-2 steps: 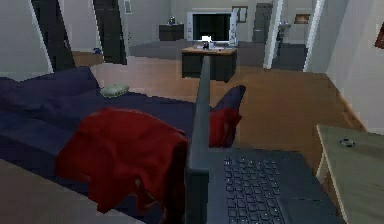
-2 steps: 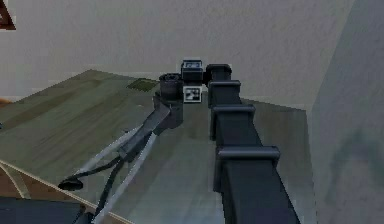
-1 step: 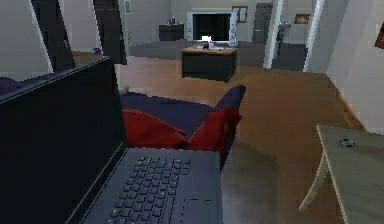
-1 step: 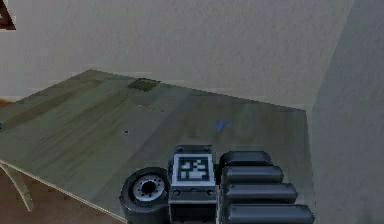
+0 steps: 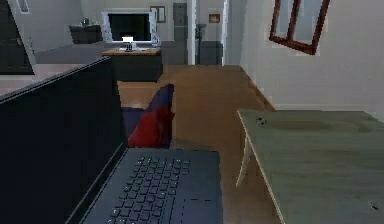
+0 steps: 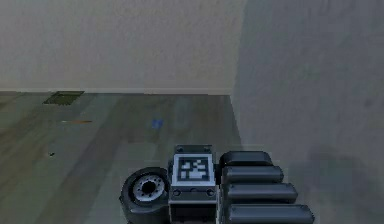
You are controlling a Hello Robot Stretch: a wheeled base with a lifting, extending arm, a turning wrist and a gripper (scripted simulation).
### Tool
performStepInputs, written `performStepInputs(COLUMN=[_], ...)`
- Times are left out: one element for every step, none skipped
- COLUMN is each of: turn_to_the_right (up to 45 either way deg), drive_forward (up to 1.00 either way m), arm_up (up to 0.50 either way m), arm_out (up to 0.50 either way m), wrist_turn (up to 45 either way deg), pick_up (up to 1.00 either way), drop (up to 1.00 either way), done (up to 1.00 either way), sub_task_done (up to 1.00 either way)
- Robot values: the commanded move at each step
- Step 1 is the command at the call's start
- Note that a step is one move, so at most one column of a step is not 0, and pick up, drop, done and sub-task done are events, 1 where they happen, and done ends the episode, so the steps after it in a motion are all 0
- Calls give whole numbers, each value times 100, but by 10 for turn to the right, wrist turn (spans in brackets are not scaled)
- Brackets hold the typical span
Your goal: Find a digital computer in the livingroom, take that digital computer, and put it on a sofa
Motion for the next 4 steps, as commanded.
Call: performStepInputs(turn_to_the_right=[0,30,0,90], drive_forward=[100,0,50,0], arm_up=[0,0,0,0], arm_out=[0,0,0,0], wrist_turn=[0,0,0,0], pick_up=[0,0,0,0], drop=[0,0,0,0], done=[0,0,0,0], sub_task_done=[0,0,0,0])
